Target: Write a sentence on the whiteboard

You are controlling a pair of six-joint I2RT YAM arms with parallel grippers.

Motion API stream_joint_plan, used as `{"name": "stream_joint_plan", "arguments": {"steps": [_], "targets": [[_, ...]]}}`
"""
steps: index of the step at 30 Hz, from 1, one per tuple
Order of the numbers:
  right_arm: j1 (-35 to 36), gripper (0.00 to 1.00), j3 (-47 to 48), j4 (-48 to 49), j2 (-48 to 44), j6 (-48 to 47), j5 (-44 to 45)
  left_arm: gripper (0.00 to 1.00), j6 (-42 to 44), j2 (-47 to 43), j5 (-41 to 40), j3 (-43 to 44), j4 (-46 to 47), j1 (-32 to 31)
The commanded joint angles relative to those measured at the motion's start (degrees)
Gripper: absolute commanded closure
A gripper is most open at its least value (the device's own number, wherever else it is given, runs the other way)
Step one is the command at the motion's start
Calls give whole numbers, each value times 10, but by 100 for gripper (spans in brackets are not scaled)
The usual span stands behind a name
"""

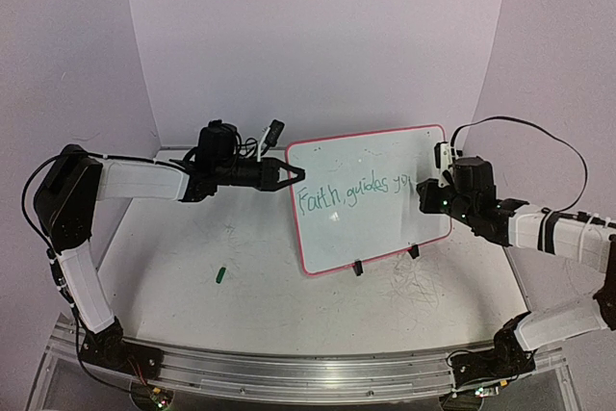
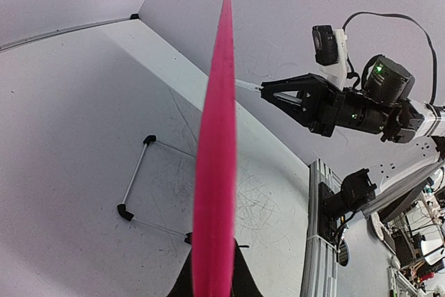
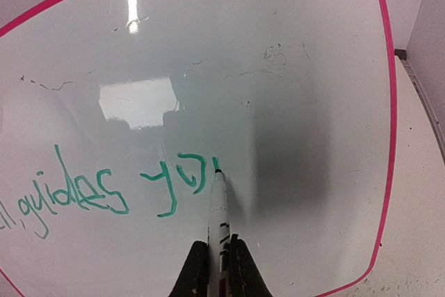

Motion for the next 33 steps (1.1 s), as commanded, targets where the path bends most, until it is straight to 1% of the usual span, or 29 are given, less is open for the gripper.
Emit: {"name": "stream_joint_plan", "arguments": {"steps": [1,4,11,19,23,28,33], "targets": [[-1,100,-12,-15,-19,7,1,100,31,-3,-53,3,-65,4],[-1,100,-9,-11,-17,4,10,100,30,-2,-53,3,-65,5],[0,100,28,31,9,3,24,100,29,-4,-53,-1,-66,5],[-1,100,61,34,40,4,25,100,32,-9,-56,-3,-67,5],[0,100,46,19,26,6,26,100,32,-4,-53,1,-66,5],[0,100,3,1,-3,15,18,100,35,-1,-52,3,-66,5],[-1,100,-17,-10,-17,15,32,100,36,1,-52,1,-67,5]]}}
